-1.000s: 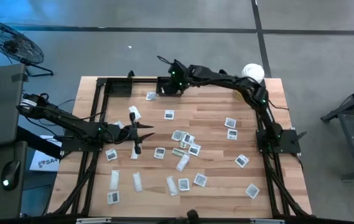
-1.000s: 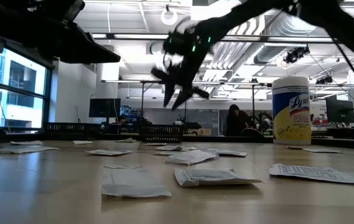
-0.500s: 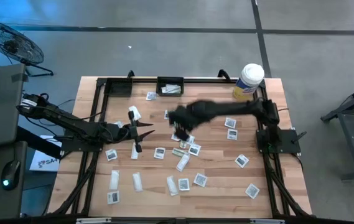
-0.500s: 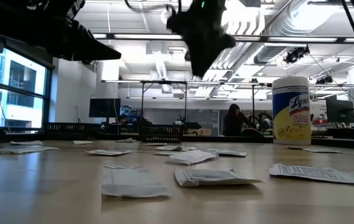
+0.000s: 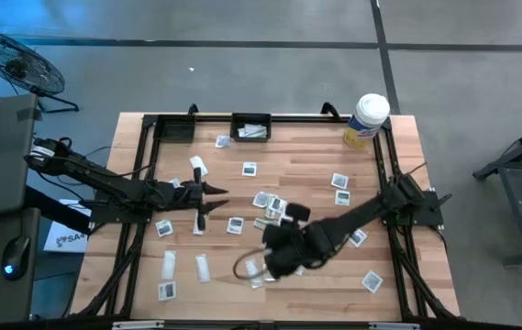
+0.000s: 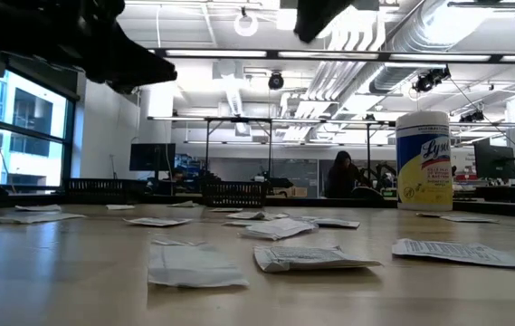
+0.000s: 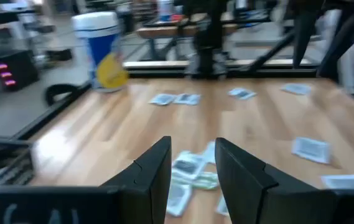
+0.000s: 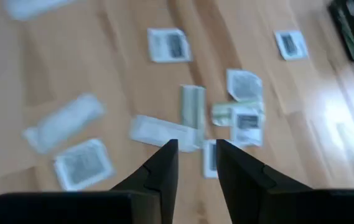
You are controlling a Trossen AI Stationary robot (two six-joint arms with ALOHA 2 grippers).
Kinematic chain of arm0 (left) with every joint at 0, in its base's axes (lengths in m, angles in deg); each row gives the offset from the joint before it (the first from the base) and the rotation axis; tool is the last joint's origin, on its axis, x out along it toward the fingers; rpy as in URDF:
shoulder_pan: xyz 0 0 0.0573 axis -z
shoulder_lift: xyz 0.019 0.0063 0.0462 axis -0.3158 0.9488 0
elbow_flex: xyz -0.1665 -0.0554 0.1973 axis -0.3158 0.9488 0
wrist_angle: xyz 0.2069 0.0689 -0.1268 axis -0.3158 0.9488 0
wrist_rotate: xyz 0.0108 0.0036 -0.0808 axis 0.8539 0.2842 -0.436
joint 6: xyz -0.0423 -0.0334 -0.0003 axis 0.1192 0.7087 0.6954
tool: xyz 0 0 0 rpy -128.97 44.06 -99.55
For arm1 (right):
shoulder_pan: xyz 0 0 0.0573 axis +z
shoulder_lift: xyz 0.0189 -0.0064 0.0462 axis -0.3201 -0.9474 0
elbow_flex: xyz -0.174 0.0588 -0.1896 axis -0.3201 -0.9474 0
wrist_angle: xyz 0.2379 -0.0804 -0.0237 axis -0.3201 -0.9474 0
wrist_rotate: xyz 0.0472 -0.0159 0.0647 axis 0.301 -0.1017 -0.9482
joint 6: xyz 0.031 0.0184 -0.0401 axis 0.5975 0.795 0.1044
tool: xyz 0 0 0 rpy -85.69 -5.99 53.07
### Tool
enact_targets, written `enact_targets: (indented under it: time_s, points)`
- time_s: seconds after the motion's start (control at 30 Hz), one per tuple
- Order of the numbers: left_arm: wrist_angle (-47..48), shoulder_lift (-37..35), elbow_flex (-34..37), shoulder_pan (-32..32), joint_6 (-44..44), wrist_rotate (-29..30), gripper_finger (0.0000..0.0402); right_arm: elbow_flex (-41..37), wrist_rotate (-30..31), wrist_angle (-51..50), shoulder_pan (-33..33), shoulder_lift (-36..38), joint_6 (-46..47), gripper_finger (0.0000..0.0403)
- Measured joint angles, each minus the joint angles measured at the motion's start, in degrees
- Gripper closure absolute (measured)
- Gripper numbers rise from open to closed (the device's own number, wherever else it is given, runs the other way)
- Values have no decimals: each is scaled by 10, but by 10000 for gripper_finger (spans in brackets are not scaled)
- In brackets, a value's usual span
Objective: Pick & Place First Aid Supplies
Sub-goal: Put the green bandage pack into the right black bin
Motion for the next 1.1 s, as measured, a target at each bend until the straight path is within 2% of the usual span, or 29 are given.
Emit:
enact_targets:
  time_s: [0.17,0.37,0.73,1.0,1.1]
  points:
    - [-2,0,0,0,-3,-27,280,0,12,46,29,-6,-4,280]
    - [3,0,0,0,-3,-27,280,0,-29,77,39,-37,10,262]
    - [2,0,0,0,-3,-30,280,0,-78,162,42,-112,-1,259]
    - [3,0,0,0,-3,-30,280,0,-81,175,24,-124,-57,256]
    - [5,0,0,0,-3,-29,280,0,-59,158,13,-128,-27,256]
